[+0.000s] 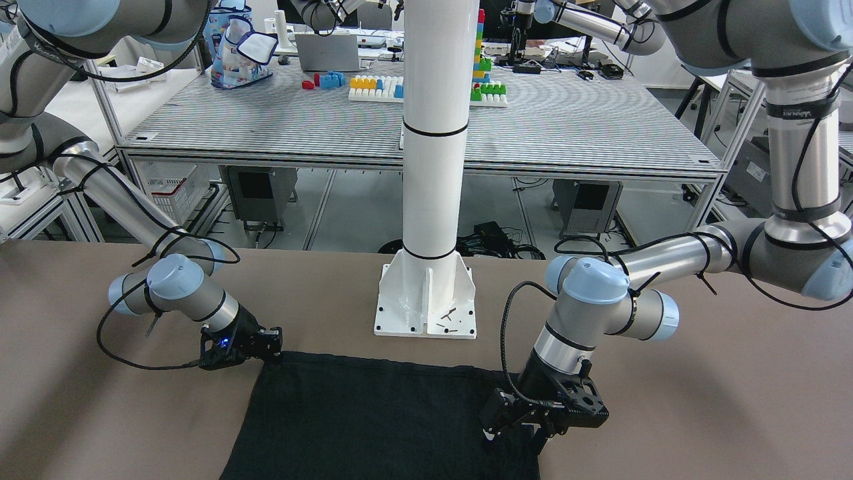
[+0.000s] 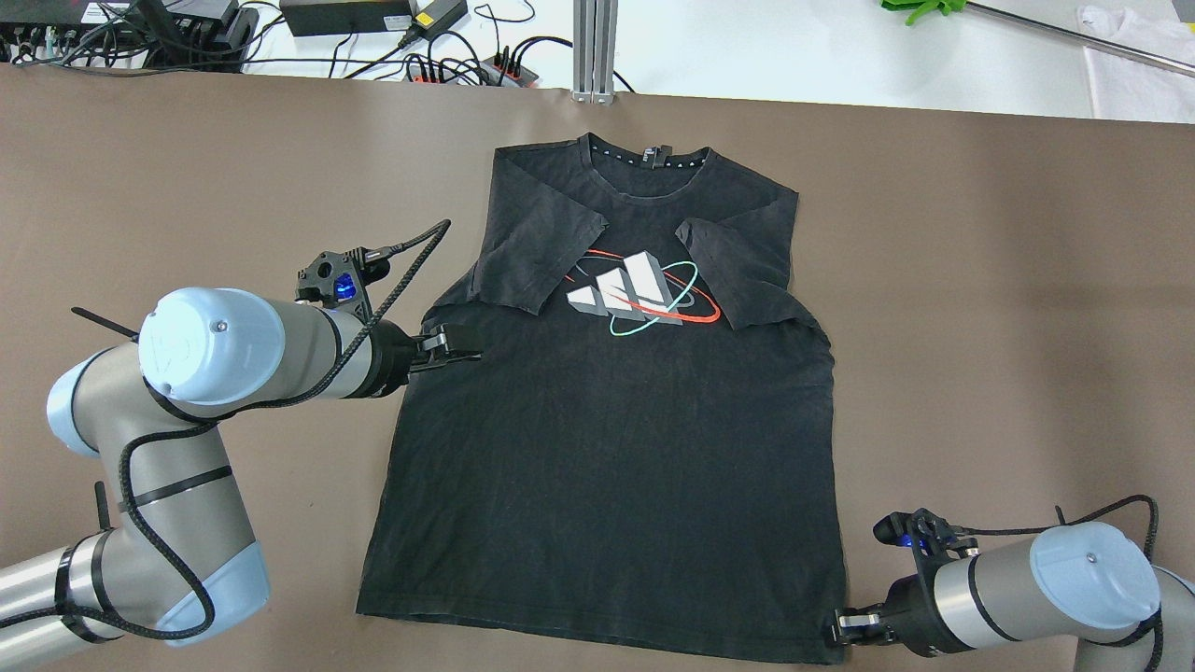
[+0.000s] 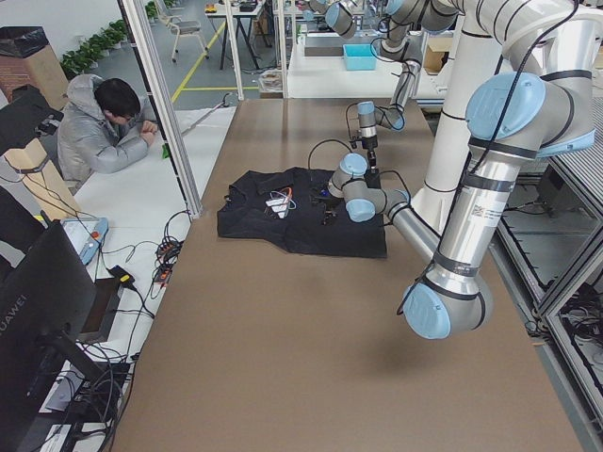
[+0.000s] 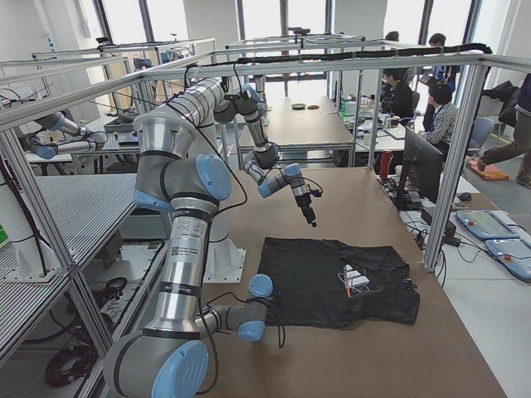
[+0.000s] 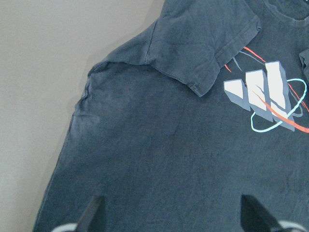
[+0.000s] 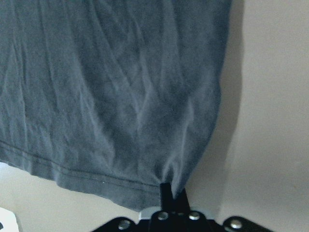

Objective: Fold clothes
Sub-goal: 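Grasp the hem corners with both grippers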

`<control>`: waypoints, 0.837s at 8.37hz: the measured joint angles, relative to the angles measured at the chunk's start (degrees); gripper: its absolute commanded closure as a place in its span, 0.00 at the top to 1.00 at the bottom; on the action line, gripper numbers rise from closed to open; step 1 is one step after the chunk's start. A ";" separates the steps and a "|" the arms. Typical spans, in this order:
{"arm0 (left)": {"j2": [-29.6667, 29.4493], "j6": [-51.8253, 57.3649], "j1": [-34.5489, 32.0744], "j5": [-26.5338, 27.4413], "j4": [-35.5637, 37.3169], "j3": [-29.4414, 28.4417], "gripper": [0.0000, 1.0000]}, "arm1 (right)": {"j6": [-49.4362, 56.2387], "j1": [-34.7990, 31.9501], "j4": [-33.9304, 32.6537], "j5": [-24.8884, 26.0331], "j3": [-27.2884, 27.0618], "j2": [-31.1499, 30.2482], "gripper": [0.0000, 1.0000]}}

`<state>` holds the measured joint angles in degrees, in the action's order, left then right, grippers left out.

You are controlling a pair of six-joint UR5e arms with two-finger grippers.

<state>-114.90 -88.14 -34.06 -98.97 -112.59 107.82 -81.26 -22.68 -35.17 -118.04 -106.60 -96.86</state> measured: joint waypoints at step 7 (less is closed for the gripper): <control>9.58 -2.42 8.52 5.84 -0.73 7.86 1.00 | 0.10 -1.70 0.18 -0.17 -3.30 -0.09 0.00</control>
<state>-105.32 -90.57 -25.54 -93.13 -113.32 115.69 -81.15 -24.38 -34.99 -118.21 -109.90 -96.95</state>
